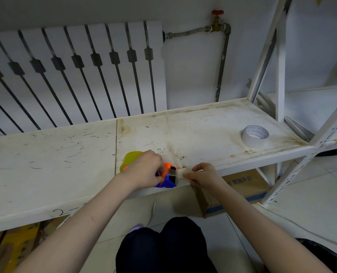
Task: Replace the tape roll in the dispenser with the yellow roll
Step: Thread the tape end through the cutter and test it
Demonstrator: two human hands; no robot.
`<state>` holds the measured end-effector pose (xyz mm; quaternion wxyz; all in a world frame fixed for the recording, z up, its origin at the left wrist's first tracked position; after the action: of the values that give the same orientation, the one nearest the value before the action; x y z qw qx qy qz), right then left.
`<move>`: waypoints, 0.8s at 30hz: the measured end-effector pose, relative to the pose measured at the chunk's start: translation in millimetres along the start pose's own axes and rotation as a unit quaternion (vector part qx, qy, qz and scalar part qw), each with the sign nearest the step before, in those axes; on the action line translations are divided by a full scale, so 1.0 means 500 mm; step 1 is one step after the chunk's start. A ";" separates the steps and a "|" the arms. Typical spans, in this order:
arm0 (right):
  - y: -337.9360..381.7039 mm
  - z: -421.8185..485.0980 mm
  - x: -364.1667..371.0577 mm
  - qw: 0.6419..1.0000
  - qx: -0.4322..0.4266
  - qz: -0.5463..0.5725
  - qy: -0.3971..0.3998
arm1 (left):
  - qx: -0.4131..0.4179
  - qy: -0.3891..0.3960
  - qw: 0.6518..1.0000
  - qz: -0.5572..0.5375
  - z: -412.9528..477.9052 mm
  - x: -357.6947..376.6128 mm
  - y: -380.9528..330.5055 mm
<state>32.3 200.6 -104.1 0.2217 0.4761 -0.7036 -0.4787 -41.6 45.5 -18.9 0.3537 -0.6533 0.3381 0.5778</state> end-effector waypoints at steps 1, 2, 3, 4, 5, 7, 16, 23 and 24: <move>-0.002 -0.001 0.001 1.000 0.004 -0.005 0.007 | 0.000 0.000 1.000 -0.001 0.001 0.000 0.000; -0.003 0.000 0.002 1.000 0.007 -0.007 0.011 | -0.001 0.002 1.000 0.000 0.002 -0.001 -0.001; -0.003 0.001 0.002 1.000 0.007 -0.005 0.013 | -0.002 0.003 1.000 0.002 0.003 0.000 -0.001; -0.003 0.003 0.003 1.000 0.006 -0.001 0.014 | -0.003 0.005 1.000 0.003 0.004 0.000 0.000; -0.003 0.005 0.004 1.000 0.005 0.003 0.014 | -0.003 0.008 1.000 0.005 0.005 0.002 0.000; -0.002 0.006 0.004 1.000 0.004 0.009 0.013 | -0.003 0.013 1.000 0.015 0.007 0.005 0.002; -0.002 0.018 -0.004 0.995 -0.065 0.035 -0.068 | 0.030 0.023 0.996 0.075 0.011 0.015 0.000; 0.009 0.005 -0.003 0.979 -0.169 0.018 -0.112 | 0.049 0.035 0.988 0.140 0.012 0.025 -0.005; 0.008 0.004 -0.003 0.977 -0.179 0.014 -0.119 | 0.050 0.033 0.987 0.150 0.012 0.026 -0.008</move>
<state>29.6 203.1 -101.1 0.2243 0.3582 -0.6346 -0.6470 -40.1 52.1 -31.9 0.2839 -0.5950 0.4723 0.5850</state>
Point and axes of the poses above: each hand's wrist, its own z-axis towards the middle knuckle, its own x-axis out of the palm, y = z × x, the point moved 5 cm from there along z, towards the middle knuckle, and after that the axes turned 2 degrees about z, right-handed, at the moved point
